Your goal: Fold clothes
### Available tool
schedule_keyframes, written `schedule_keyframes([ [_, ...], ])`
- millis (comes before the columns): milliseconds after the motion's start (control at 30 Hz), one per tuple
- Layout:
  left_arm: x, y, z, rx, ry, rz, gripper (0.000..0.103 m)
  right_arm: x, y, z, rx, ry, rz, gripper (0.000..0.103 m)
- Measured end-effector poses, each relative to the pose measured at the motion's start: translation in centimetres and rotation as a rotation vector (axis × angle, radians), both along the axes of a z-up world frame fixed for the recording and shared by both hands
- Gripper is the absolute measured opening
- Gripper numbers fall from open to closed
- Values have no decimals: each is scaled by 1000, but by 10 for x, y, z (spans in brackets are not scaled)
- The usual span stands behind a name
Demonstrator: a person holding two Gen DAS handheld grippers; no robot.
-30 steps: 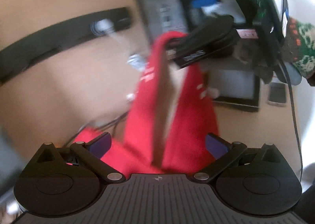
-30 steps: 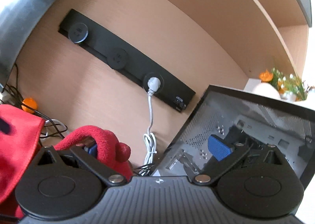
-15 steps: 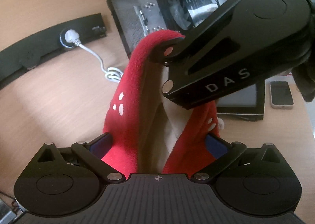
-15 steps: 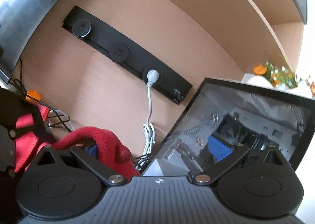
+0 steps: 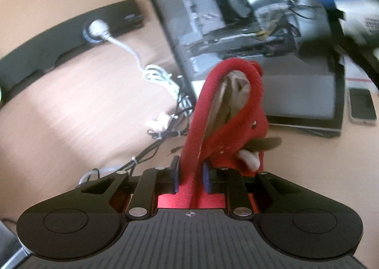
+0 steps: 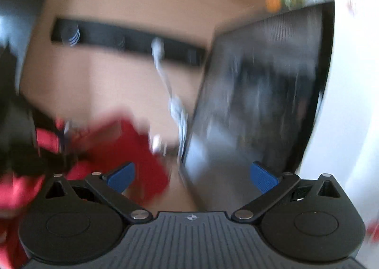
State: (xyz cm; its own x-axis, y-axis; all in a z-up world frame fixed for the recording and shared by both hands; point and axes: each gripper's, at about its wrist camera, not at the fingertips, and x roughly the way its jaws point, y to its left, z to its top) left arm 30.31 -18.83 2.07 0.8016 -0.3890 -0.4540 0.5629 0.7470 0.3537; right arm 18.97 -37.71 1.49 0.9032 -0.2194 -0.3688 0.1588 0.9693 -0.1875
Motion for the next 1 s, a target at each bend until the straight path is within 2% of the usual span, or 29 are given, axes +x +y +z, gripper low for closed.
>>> schedule_keyframes([
  [67, 3, 3, 4, -11, 11, 16, 21, 15, -1, -28, 74, 104, 8, 103],
  [133, 4, 7, 9, -25, 25, 35, 20, 36, 5, -47, 104, 177, 3, 103],
  [333, -12, 33, 32, -88, 45, 112, 19, 97, 19, -70, 133, 232, -3, 103],
  [400, -24, 47, 40, -133, 63, 144, 19, 111, 19, -63, 187, 184, 17, 103],
  [500, -48, 69, 48, -189, 90, 192, 19, 114, 27, -28, 252, 6, 124, 103],
  [567, -66, 84, 49, -215, 103, 235, 19, 115, 51, -7, 196, -99, 267, 103],
  [667, -86, 115, 48, -277, 118, 331, 20, 125, 102, 9, 81, -140, 524, 103],
  [733, -94, 140, 43, -327, 146, 421, 33, 135, 142, 7, -10, -115, 668, 103],
  [767, -96, 153, 39, -359, 171, 465, 35, 140, 162, 3, -57, -76, 731, 103],
  [800, -99, 167, 34, -401, 201, 510, 41, 144, 178, -5, -80, -29, 788, 103],
  [833, -103, 180, 29, -443, 227, 552, 54, 149, 195, -14, -100, 18, 844, 103],
  [867, -109, 191, 27, -479, 239, 582, 62, 152, 205, -23, -107, 67, 874, 103],
  [933, -122, 211, 23, -550, 250, 632, 88, 159, 220, -39, -113, 159, 923, 103],
  [1000, -132, 227, 26, -625, 241, 641, 94, 166, 214, -36, -90, 172, 920, 103],
])
